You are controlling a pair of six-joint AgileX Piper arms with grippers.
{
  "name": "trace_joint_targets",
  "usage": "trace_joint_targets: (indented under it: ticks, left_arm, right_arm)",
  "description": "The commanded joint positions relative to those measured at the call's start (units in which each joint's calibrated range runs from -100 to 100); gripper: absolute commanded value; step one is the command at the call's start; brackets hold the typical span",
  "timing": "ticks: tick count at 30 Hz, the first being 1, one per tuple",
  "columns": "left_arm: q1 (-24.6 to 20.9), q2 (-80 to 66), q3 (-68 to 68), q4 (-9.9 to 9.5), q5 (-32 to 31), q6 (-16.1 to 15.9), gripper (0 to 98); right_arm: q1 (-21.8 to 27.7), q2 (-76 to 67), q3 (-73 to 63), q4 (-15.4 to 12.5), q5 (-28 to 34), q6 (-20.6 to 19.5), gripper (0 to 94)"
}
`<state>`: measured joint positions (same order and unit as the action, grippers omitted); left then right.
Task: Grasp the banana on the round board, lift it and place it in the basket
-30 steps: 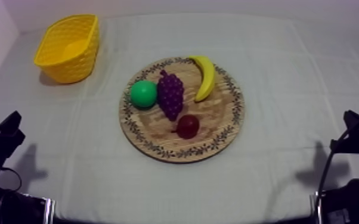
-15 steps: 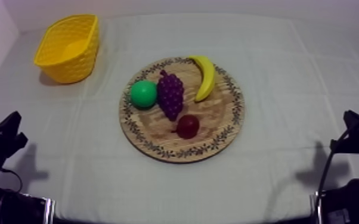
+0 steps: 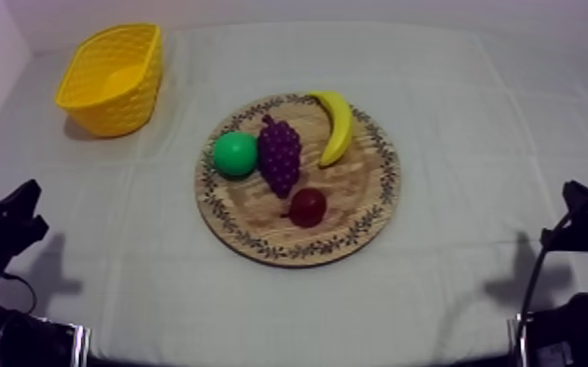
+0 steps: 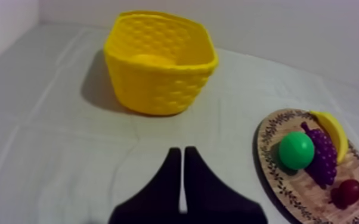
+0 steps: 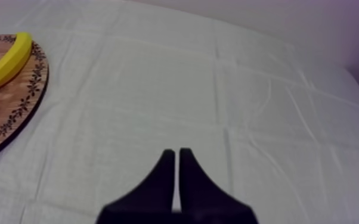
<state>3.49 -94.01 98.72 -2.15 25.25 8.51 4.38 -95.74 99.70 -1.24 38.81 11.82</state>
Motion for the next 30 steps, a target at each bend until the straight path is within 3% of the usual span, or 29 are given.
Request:
trace_joint_targets:
  ticks: [1,10,22,30]
  left_arm:
    - [1.90,5.57,-2.44,-0.16,-2.31,0.27,0.1]
    - [9.41,27.91,-25.85,-0.36,-0.53,1.52,0.1]
    - [20.00,50.76,-49.93,-5.85,4.31,6.90,0.1]
    - [24.97,64.26,-60.78,-6.79,6.24,9.18,0.1]
  right_arm:
    - [-0.02,-0.02,-0.03,-0.01,-0.02,0.02,0.4]
    - [-0.02,-0.02,-0.03,-0.01,-0.02,0.00,0.4]
    - [-0.02,-0.02,-0.03,-0.01,-0.02,-0.01,0.4]
    - [-0.02,-0.02,-0.03,-0.01,-0.02,-0.02,0.4]
